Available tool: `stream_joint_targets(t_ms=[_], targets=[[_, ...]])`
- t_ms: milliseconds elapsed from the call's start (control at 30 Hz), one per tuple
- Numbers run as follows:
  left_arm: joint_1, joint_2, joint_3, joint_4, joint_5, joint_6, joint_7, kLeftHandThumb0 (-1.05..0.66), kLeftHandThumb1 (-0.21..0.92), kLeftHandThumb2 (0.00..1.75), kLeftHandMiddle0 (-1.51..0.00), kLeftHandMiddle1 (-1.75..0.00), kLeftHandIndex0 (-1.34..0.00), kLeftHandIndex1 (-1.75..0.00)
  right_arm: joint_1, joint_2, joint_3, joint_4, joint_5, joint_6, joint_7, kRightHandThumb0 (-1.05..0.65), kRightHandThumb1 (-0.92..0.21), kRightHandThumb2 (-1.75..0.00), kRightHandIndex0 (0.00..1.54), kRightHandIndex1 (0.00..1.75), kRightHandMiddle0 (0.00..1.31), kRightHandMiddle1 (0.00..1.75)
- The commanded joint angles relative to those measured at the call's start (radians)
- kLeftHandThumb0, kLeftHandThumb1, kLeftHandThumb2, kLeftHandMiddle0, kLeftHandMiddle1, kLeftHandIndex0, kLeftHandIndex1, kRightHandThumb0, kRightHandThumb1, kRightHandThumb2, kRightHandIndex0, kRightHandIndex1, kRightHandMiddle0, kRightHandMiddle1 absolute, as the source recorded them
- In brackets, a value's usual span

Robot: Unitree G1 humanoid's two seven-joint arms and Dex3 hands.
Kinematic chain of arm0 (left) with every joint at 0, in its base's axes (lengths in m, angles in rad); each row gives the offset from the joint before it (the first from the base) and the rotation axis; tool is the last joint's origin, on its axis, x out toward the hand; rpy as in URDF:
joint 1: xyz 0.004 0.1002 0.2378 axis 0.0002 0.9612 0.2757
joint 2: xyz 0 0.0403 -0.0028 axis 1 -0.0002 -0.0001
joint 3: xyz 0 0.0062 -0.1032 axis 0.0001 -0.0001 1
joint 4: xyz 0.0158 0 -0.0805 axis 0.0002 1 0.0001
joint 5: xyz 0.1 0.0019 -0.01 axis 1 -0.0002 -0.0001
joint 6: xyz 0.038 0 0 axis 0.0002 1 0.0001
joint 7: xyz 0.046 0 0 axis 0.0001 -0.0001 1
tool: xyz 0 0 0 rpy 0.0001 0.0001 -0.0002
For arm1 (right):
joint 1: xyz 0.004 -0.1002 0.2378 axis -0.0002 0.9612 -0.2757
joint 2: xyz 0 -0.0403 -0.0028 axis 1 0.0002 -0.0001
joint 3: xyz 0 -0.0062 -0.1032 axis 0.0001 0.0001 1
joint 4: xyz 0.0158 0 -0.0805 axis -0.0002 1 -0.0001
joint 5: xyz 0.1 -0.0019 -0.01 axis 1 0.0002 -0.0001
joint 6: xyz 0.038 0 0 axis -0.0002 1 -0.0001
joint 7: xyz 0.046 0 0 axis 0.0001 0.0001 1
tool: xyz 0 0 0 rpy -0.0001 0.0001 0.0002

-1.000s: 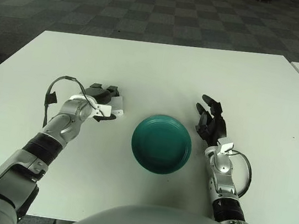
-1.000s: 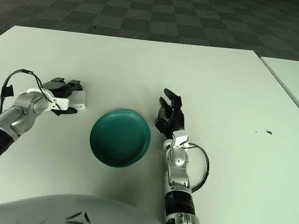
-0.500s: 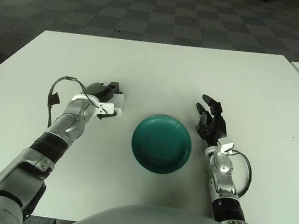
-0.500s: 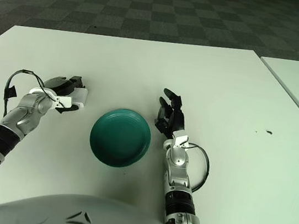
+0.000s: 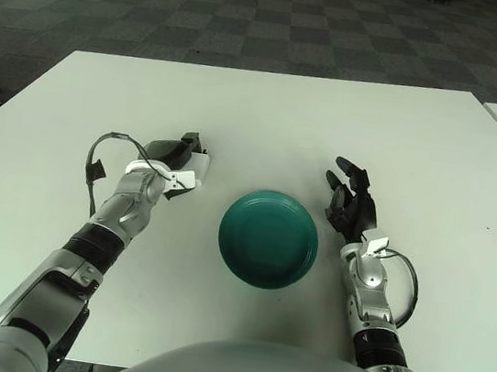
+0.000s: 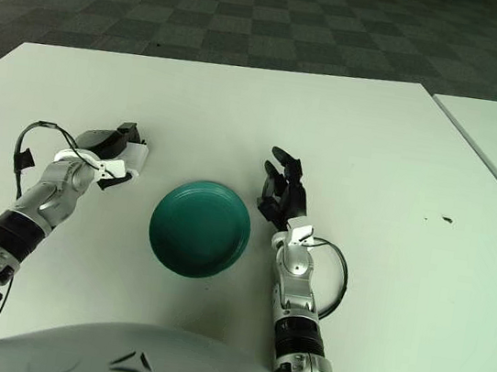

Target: Put the charger into the plate.

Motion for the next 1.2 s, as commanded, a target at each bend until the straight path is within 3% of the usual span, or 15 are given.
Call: stream_joint_targets(t_ms=[0, 300, 700, 1033, 1167], targets=[[-0.012, -0.008, 0.012, 0.032, -0.011, 0.019, 0.025, -0.48, 0.29, 1.34, -0.95, -1.75, -0.63, -1.75, 0.113, -0.001, -0.01, 0.172, 0.014, 0.09, 0.008, -0.69, -0.92, -0.86, 0.44, 0.01, 0.0, 0.76], [-0.011, -0.013, 0.013, 0.001, -0.021, 0.04, 0.024, -0.49, 0.26, 1.38, -1.01, -1.75, -0.65, -1.75, 0.113, -0.001, -0.012, 0.169, 0.02, 0.098, 0.009, -0.69, -0.92, -0.86, 0.44, 0.0, 0.0, 0.76], [-0.029, 0.014, 0.075, -0.373, -0.013, 0.172, -0.128, -0.49, 0.26, 1.39, -1.04, -1.75, -0.65, -1.75, 0.113, -0.004, -0.012, 0.167, 0.023, 0.102, 0.014, -0.69, -0.92, -0.86, 0.45, 0.01, 0.0, 0.77], [-0.001, 0.007, 0.087, -0.644, 0.014, 0.187, -0.18, -0.5, 0.24, 1.41, -1.09, -1.75, -0.67, -1.75, 0.103, -0.002, -0.013, 0.181, 0.024, 0.093, 0.011, -0.68, -0.92, -0.87, 0.46, 0.01, 0.0, 0.78], [0.025, 0.013, 0.084, -0.705, -0.012, 0.152, -0.206, -0.5, 0.23, 1.42, -1.12, -1.75, -0.68, -1.75, 0.102, -0.001, -0.011, 0.187, 0.018, 0.084, 0.005, -0.68, -0.92, -0.87, 0.47, 0.01, 0.0, 0.79]])
